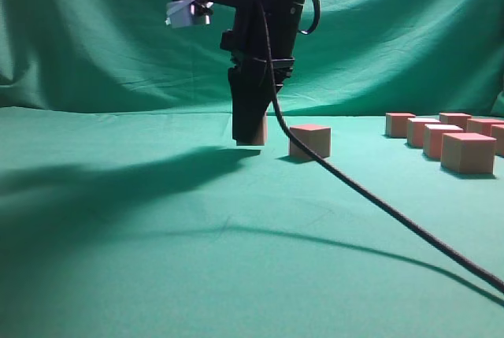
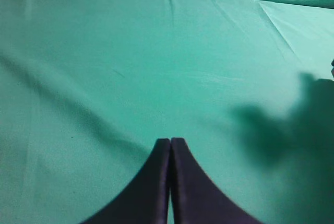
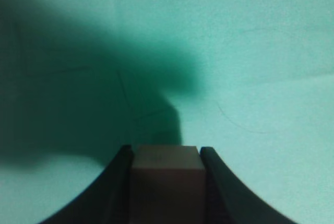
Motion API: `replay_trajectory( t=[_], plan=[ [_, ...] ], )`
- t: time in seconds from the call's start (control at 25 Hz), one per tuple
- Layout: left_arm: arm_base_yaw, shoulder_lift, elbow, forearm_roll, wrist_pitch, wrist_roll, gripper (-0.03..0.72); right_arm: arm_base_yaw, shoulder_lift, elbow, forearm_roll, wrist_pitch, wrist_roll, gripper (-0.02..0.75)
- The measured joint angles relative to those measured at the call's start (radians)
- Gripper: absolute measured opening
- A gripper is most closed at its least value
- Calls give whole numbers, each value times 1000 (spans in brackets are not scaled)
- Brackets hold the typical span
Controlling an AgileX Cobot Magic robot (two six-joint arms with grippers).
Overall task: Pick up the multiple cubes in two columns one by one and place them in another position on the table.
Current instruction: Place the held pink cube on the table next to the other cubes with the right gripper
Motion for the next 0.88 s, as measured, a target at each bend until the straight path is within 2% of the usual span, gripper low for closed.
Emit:
replay_trajectory(
  t=[0.4, 0.88],
  plan=[
    [0, 0, 0, 0, 0, 0, 0, 0, 3, 0, -20, -27, 119, 262],
    [0, 0, 0, 0, 0, 0, 0, -15, 5, 0, -38, -15, 137, 262]
  ],
)
